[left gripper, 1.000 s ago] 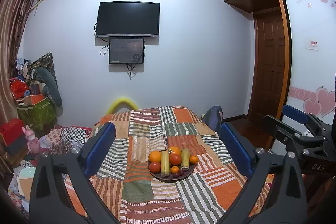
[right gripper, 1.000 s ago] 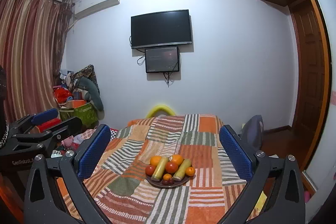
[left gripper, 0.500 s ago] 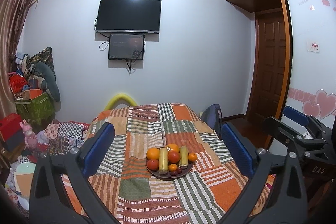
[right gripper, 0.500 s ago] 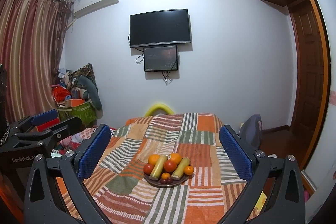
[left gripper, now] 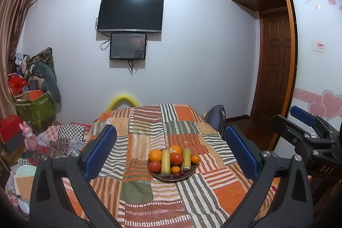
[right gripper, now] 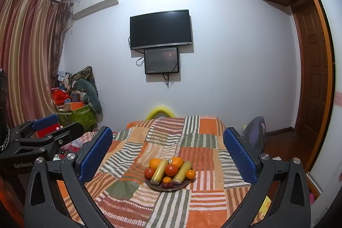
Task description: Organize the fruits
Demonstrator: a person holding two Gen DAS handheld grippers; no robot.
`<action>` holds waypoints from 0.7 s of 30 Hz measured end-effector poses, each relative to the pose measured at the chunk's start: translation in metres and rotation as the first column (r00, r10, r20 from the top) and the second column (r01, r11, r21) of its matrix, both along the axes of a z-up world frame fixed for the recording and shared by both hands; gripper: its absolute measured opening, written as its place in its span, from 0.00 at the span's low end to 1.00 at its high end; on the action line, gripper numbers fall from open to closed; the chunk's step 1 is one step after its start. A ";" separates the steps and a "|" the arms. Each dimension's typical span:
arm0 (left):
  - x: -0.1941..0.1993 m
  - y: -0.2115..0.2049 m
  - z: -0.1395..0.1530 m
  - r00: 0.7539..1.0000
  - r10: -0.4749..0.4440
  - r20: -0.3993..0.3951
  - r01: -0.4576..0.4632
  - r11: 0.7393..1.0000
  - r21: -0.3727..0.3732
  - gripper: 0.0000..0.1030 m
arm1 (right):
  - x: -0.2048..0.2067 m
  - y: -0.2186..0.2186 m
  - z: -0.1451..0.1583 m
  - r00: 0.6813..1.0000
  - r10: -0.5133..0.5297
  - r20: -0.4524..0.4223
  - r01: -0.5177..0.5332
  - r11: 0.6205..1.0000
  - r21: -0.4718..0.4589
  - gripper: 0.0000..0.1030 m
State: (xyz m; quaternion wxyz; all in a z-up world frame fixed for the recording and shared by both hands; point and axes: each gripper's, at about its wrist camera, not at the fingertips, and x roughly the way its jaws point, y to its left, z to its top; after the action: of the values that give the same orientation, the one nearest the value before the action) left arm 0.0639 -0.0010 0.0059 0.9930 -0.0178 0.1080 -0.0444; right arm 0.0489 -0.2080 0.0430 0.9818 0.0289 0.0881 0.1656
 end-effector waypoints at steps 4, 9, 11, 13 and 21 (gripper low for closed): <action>-0.001 -0.001 0.000 1.000 0.000 0.004 0.000 1.000 0.005 1.00 | 0.001 0.000 0.001 1.000 -0.001 -0.001 0.001 1.000 -0.001 1.00; -0.001 -0.002 0.001 1.000 -0.002 0.003 0.002 1.000 0.005 1.00 | 0.001 0.000 0.001 1.000 -0.002 0.001 0.002 1.000 -0.003 1.00; -0.002 -0.003 0.001 1.000 -0.003 0.003 0.003 1.000 0.006 1.00 | 0.000 0.000 0.000 1.000 -0.002 0.003 0.002 1.000 -0.004 1.00; -0.002 -0.003 0.001 1.000 -0.005 0.003 0.005 1.000 0.006 1.00 | 0.000 0.000 0.000 1.000 -0.002 0.003 0.002 1.000 -0.005 1.00; -0.002 -0.003 0.002 1.000 -0.023 -0.003 0.023 1.000 -0.001 1.00 | 0.000 -0.001 0.000 1.000 0.003 0.002 -0.003 1.000 -0.003 1.00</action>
State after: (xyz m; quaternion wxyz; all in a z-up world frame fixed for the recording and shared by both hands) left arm 0.0622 -0.0044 0.0078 0.9923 -0.0170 0.1095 -0.0556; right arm 0.0489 -0.2093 0.0432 0.9817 0.0269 0.0875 0.1671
